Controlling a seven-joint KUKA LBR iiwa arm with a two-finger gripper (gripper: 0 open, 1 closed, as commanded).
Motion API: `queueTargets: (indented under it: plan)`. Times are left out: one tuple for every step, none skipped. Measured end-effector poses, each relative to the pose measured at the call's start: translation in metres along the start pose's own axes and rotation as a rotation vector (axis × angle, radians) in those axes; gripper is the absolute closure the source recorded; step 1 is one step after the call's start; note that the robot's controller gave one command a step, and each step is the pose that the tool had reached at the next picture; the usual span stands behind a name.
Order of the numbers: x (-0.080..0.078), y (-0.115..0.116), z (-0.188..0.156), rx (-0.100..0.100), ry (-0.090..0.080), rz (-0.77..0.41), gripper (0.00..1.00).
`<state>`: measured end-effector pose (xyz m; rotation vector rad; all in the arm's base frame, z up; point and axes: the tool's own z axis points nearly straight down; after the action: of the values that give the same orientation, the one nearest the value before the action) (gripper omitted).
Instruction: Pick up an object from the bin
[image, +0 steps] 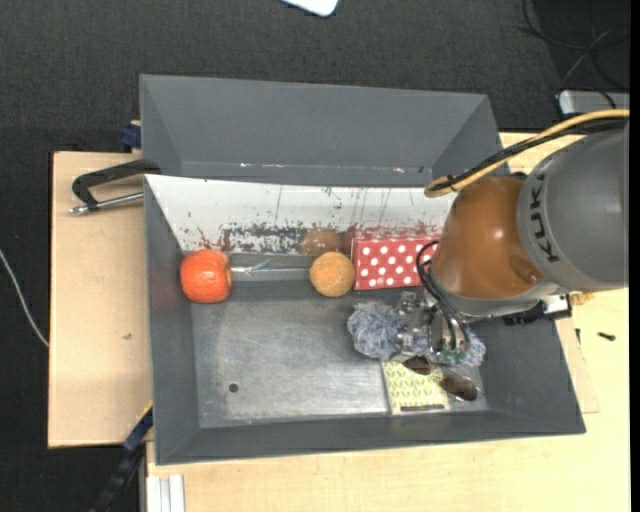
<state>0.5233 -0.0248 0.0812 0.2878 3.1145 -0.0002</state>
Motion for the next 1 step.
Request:
queueTargets:
  plan:
    - [0.0012,0.0004,-0.011,0.0,0.007,-0.001,1.0]
